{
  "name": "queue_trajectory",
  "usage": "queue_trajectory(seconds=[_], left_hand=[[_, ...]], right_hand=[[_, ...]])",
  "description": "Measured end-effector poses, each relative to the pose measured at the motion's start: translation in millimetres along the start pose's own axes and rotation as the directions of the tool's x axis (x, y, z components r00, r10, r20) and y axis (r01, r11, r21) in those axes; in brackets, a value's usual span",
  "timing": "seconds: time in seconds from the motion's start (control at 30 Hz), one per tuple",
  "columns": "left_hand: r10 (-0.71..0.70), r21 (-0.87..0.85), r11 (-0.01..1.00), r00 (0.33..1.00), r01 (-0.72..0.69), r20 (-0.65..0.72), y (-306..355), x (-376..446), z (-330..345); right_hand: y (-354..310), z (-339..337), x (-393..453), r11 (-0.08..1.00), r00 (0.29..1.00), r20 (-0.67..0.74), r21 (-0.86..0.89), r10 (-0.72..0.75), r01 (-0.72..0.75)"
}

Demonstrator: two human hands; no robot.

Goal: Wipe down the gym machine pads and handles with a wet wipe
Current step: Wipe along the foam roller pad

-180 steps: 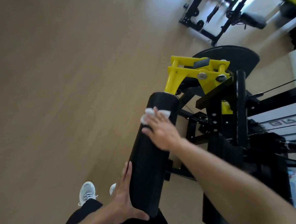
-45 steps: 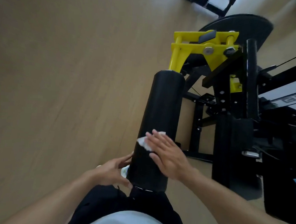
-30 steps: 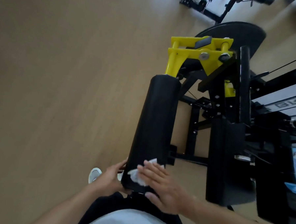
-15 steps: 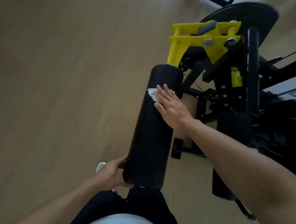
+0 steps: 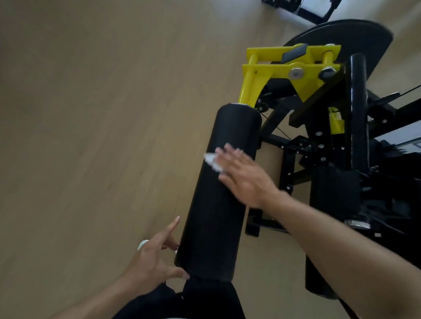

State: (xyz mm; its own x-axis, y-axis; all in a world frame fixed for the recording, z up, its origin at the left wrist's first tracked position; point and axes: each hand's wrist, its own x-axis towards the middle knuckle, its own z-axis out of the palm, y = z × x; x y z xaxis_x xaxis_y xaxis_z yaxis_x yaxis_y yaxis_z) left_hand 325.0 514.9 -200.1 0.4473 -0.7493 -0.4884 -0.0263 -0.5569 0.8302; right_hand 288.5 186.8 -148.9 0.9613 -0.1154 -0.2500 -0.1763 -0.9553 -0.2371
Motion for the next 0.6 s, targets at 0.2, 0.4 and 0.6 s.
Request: queue_trajectory(seconds=[0.2, 0.4, 0.6], left_hand=[[-0.062, 0.026, 0.998, 0.985, 0.058, 0.162, 5.1, 14.9, -6.0], [-0.072, 0.081, 0.995, 0.967, 0.054, 0.244, -0.4, 23.2, -10.2], [-0.060, 0.088, 0.995, 0.966, 0.039, 0.252, -3.2, 25.0, -8.8]], right_hand=[[20.1, -14.7, 56.3, 0.971, 0.975, -0.033, 0.098, 0.222, -0.218], [-43.8, 29.4, -53.7, 0.993, 0.983, -0.177, 0.095, -0.048, 0.066], [-80.0, 45.4, -82.6, 0.833, 0.837, -0.338, 0.505, 0.430, -0.224]])
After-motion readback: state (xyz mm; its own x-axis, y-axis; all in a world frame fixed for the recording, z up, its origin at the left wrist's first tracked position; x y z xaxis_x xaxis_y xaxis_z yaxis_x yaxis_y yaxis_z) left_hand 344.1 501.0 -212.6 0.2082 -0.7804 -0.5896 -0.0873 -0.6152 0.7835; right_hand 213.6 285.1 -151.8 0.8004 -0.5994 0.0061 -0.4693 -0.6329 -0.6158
